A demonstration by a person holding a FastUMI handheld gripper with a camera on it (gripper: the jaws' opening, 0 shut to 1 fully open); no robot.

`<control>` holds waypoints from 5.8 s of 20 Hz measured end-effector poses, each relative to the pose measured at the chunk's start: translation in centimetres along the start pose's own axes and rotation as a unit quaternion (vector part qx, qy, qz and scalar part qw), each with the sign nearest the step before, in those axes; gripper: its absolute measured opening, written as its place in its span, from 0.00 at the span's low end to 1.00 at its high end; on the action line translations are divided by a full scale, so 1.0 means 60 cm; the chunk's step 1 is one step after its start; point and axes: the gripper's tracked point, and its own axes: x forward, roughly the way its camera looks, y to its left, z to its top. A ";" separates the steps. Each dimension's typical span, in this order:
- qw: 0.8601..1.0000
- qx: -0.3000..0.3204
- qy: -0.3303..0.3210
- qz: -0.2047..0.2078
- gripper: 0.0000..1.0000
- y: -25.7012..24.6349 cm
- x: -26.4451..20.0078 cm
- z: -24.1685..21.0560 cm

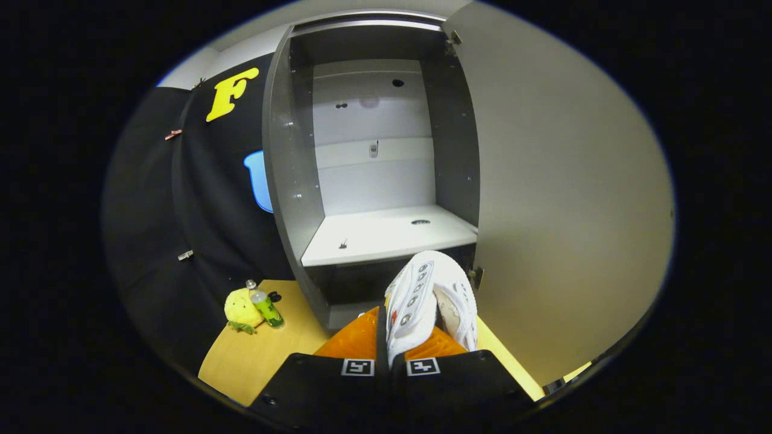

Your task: Open the shoe cabinet door, grab the shoes and put them into the shoe cabinet, then close the shoe cabinet door.

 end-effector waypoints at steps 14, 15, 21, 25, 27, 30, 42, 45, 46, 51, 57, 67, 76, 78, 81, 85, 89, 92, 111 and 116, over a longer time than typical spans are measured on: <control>0.996 -0.053 -0.062 0.041 0.04 0.019 0.320 0.234; 0.996 -0.052 -0.064 0.042 0.04 0.019 0.349 0.238; 0.998 -0.039 -0.030 0.042 0.04 0.003 0.493 0.201; 0.996 -0.052 -0.030 0.060 0.04 0.026 0.530 0.189; 0.996 -0.052 -0.031 0.069 0.04 0.035 0.538 0.188; 0.997 -0.043 -0.020 0.067 0.04 0.033 0.555 0.182; 0.995 -0.064 0.009 0.074 0.15 0.037 0.555 0.150; 0.993 -0.080 0.024 0.079 0.24 0.042 0.546 0.134; 0.993 -0.086 0.026 0.075 0.28 0.039 0.542 0.133; 0.994 -0.084 0.006 0.069 0.60 0.030 0.498 0.152; 0.996 -0.070 -0.012 0.058 0.70 0.015 0.422 0.180; 0.995 -0.045 -0.071 0.048 0.82 0.007 0.151 0.211; 0.992 -0.017 -0.123 0.017 0.98 -0.046 -0.128 0.213; 0.991 -0.019 -0.133 -0.002 0.98 -0.081 -0.184 0.215; 0.988 -0.014 -0.151 -0.032 0.98 -0.142 -0.265 0.223; 0.981 -0.012 -0.180 -0.065 0.98 -0.215 -0.328 0.239; 0.977 -0.008 -0.200 -0.070 0.98 -0.312 -0.371 0.258; 0.976 -0.011 -0.206 -0.065 0.97 -0.380 -0.378 0.269; 0.989 0.005 -0.139 0.043 0.98 -0.412 -0.253 0.229; 0.989 0.002 -0.139 0.052 0.98 -0.334 -0.249 0.222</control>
